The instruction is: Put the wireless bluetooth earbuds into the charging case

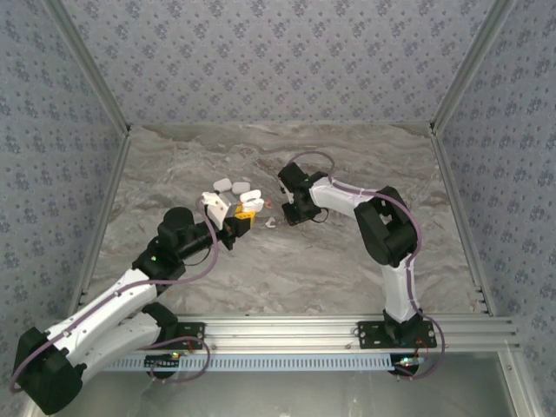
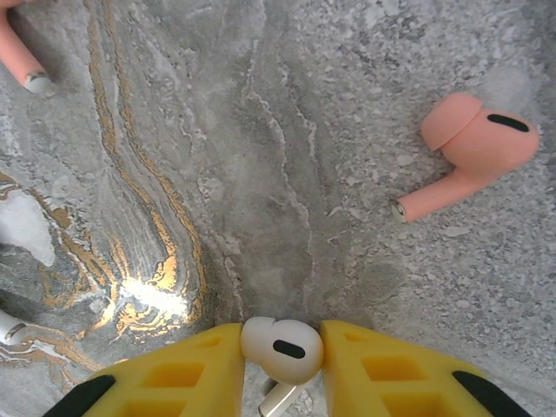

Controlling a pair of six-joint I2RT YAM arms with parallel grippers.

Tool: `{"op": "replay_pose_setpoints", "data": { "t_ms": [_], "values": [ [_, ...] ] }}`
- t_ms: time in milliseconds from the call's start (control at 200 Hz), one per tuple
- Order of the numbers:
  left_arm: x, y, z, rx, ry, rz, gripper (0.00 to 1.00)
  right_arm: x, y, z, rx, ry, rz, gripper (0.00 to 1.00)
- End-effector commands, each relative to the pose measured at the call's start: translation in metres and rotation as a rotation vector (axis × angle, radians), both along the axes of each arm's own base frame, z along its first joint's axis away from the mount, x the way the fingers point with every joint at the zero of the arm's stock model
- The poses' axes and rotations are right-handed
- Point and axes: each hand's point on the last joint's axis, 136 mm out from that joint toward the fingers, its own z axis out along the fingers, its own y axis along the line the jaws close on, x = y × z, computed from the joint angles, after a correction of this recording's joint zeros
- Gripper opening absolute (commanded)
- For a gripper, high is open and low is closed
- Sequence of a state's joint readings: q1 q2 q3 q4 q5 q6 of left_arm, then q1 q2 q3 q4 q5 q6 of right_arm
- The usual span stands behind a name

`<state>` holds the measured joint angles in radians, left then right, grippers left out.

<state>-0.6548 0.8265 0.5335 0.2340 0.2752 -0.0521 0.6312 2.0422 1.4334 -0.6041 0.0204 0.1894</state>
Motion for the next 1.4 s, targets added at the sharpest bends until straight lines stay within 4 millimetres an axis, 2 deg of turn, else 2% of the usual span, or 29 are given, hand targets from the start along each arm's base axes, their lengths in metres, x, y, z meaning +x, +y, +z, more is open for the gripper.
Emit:
{"op": "replay_pose_setpoints", "data": {
  "t_ms": [0, 75, 205, 315, 435, 570, 610, 630, 715, 825, 919, 1034, 1204, 1394],
  "values": [
    [-0.001, 0.000, 0.009, -0.009, -0.028, -0.001, 0.04, -0.005, -0.001, -0.010, -0.025, 0.019, 0.018, 0.29],
    [-0.001, 0.000, 0.009, -0.009, -0.028, 0.000, 0.04, -0.006, 0.000, 0.000, -0.007, 0.003, 0.022, 0.28],
    [-0.001, -0.001, 0.010, -0.017, -0.030, -0.004, 0.04, 0.003, 0.007, 0.032, 0.066, -0.095, 0.031, 0.26],
    [-0.001, -0.005, 0.011, -0.038, -0.025, -0.019, 0.04, 0.005, 0.007, 0.070, 0.135, -0.182, 0.039, 0.26],
    [-0.001, -0.011, 0.014, -0.075, -0.013, -0.046, 0.04, 0.001, 0.000, 0.122, 0.218, -0.300, 0.048, 0.26],
    [-0.001, -0.021, 0.021, -0.123, -0.003, -0.088, 0.04, -0.015, -0.005, 0.186, 0.343, -0.450, 0.111, 0.26],
    [0.000, -0.023, 0.023, -0.134, -0.001, -0.099, 0.04, -0.020, -0.004, 0.217, 0.406, -0.521, 0.133, 0.26],
    [0.000, -0.025, 0.024, -0.138, 0.001, -0.107, 0.04, -0.026, -0.006, 0.215, 0.414, -0.519, 0.143, 0.26],
    [-0.001, -0.030, 0.029, -0.157, 0.003, -0.134, 0.04, -0.042, -0.005, 0.253, 0.518, -0.612, 0.190, 0.27],
    [-0.001, -0.037, 0.032, -0.173, 0.006, -0.164, 0.04, -0.060, 0.001, 0.288, 0.645, -0.688, 0.250, 0.27],
    [0.000, -0.040, 0.033, -0.178, 0.010, -0.178, 0.03, -0.073, 0.009, 0.304, 0.713, -0.719, 0.297, 0.27],
    [-0.001, -0.044, 0.035, -0.185, 0.011, -0.195, 0.03, -0.080, 0.018, 0.310, 0.747, -0.736, 0.332, 0.27],
    [-0.003, -0.047, 0.038, -0.190, 0.011, -0.210, 0.03, -0.086, 0.033, 0.305, 0.763, -0.718, 0.374, 0.27],
    [-0.004, -0.049, 0.040, -0.196, 0.012, -0.220, 0.03, -0.087, 0.040, 0.295, 0.756, -0.690, 0.386, 0.27]
  ]
}}
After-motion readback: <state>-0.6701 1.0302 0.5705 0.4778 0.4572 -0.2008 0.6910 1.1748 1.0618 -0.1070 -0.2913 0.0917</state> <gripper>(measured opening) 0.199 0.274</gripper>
